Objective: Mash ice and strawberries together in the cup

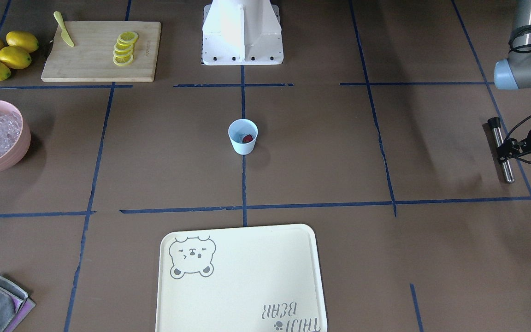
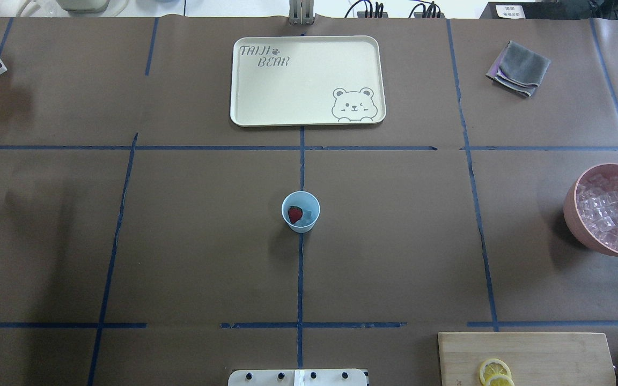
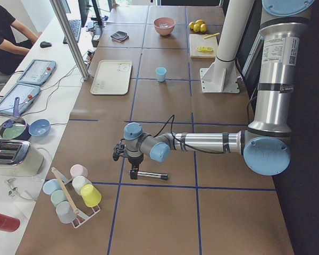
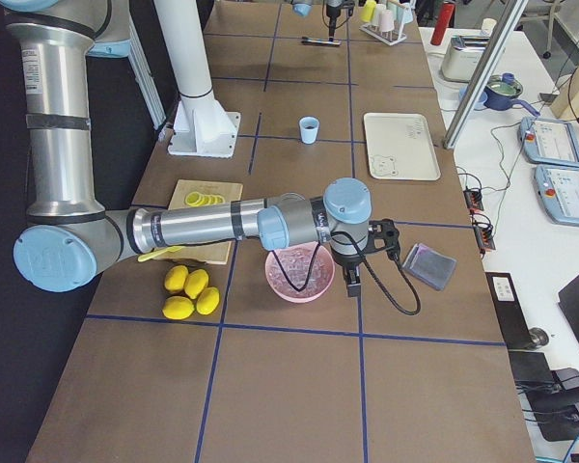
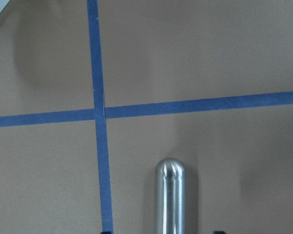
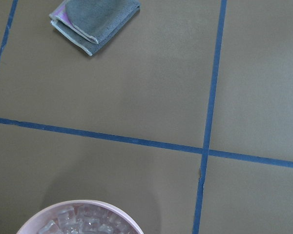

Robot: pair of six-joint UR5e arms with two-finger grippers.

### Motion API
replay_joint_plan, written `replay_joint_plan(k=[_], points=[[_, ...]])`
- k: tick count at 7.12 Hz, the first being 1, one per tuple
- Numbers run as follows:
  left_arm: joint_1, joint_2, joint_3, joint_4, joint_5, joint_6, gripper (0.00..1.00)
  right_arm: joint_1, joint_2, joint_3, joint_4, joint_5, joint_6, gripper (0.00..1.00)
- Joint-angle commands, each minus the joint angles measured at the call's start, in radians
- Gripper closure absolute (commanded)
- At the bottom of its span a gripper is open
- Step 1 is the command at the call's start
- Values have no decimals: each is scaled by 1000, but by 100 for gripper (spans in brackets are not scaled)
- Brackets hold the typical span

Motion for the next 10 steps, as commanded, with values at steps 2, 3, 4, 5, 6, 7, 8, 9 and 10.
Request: replay_joint_plan(k=[2,3,4,5,6,7,8,9,10], points=[[-63,-3,-10,71,-23,107,0,0,0,-1,0,-5,0,0],[-127,-37,-13,169,-26,233,0,0,-4,-1,0,-6,0,0],[-191,-83,-23,279,-26,334,0,0,-6,-4,2,-9,0,0],[-237,-94,-48,370,-28,425,0,0,-10,-1,3,-9,-2,0],[-291,-98,-55,447,-85,503,0,0,-12,-2,3,-11,-2,0],[-339,-97,-56,487,-203,552,0,0,-13,-1,3,-9,-2,0],[-362,-88,-63,516,-242,562,0,0,-12,-4,0,-5,-2,0],[-374,-66,-86,530,-247,562,0,0,-12,-8,-3,-2,0,0],[-414,-62,-92,574,-247,562,0,0,-12,-13,-3,3,0,0]])
